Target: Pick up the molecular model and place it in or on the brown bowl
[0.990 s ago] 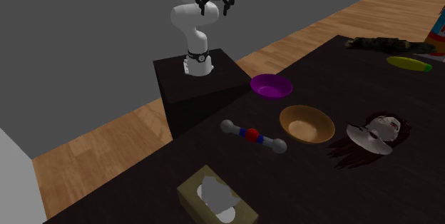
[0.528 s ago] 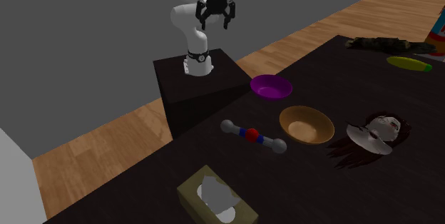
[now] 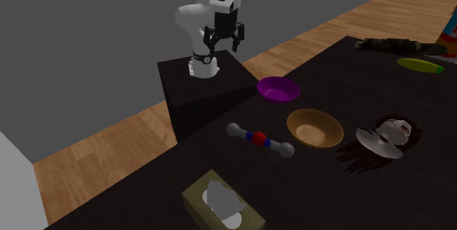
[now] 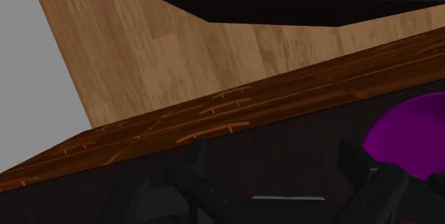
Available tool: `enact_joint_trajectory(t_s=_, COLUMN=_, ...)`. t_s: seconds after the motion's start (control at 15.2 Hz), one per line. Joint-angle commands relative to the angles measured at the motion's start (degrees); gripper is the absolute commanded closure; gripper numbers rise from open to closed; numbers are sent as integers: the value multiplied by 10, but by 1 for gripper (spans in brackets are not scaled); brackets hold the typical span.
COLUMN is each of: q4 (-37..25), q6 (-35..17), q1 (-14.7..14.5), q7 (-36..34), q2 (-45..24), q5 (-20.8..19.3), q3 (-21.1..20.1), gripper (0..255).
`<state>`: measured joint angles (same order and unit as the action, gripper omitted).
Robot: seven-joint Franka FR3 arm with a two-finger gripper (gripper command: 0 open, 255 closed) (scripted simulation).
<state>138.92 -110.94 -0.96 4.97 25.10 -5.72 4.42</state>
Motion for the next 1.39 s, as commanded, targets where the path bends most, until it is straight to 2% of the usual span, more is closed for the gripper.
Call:
enact_joint_trajectory(t_s=0.0, q4=-7, q6=-41, q1=-3, q7=20, q2=-39, q5=1, q3=8, gripper=0)
enact_joint_trajectory(t_s=0.66, q4=-120, q6=-175, q1=-15, q7=135, q2=-256, q5=42, q3=31, gripper=0)
enact_joint_trajectory(t_s=1.32, q4=-307, q6=-228, q1=-3, q7=244, q2=-470, q5=99, q3=9, gripper=0)
